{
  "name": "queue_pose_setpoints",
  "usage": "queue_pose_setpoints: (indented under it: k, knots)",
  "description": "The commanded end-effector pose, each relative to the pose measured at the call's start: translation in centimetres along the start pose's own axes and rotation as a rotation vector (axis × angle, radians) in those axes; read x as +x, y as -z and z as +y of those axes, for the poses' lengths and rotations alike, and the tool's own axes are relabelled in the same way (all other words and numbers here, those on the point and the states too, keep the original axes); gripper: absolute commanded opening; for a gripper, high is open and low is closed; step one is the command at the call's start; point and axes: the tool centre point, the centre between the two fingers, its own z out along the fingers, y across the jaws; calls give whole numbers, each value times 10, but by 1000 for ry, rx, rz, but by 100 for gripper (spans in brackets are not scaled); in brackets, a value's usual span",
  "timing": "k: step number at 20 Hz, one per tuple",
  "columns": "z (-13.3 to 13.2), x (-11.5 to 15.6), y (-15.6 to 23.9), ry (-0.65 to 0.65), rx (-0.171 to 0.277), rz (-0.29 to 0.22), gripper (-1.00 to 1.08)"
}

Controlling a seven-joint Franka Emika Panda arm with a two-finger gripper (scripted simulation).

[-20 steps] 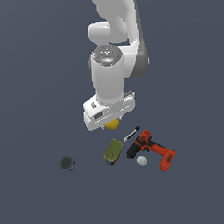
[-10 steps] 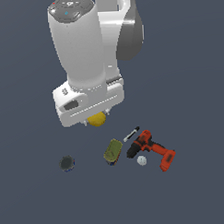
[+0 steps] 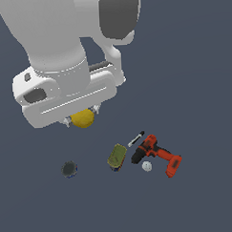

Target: Pick up a designated object from a clutter of objects.

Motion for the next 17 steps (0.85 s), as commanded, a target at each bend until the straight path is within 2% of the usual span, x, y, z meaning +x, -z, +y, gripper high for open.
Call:
queue_pose_setpoints:
  k: [1,9,17]
  knots:
    - [8,2,12,1,0,0,-100]
    - [24,6,34,0,-1,0,-100]
    - [29,8,40,0,-1,0,-100]
